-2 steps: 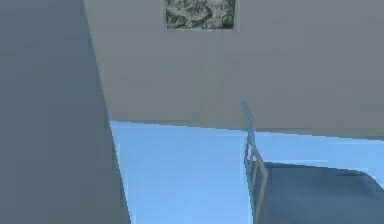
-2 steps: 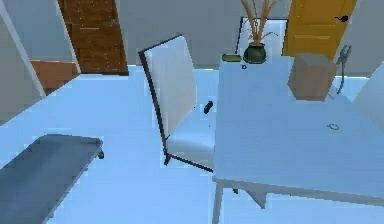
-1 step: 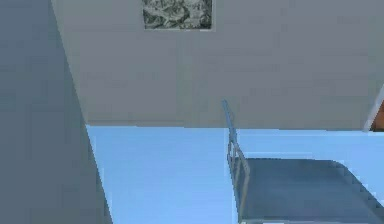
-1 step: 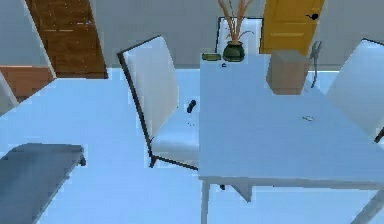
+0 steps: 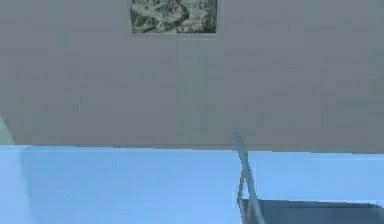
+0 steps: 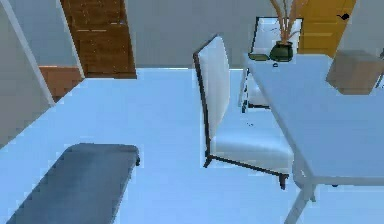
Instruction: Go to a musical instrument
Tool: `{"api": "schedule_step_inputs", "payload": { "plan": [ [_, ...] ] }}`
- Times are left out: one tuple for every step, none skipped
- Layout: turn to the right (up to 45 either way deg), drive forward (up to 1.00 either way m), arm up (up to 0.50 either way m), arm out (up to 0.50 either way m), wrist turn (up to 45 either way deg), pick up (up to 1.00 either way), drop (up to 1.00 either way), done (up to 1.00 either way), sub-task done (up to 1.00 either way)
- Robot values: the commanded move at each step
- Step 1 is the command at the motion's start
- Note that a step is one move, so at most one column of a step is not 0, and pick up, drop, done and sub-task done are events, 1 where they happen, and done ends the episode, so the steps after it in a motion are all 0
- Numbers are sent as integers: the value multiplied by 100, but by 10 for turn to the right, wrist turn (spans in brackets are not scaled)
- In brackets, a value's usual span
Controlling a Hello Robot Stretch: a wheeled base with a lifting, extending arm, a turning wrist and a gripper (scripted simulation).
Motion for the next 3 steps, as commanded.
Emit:
{"api": "schedule_step_inputs", "payload": {
  "plan": [
    [-390, 0, 0, 0, 0, 0, 0, 0, 0],
    [0, 40, 0, 0, 0, 0, 0, 0, 0],
    [-390, 0, 0, 0, 0, 0, 0, 0, 0]
  ]
}}
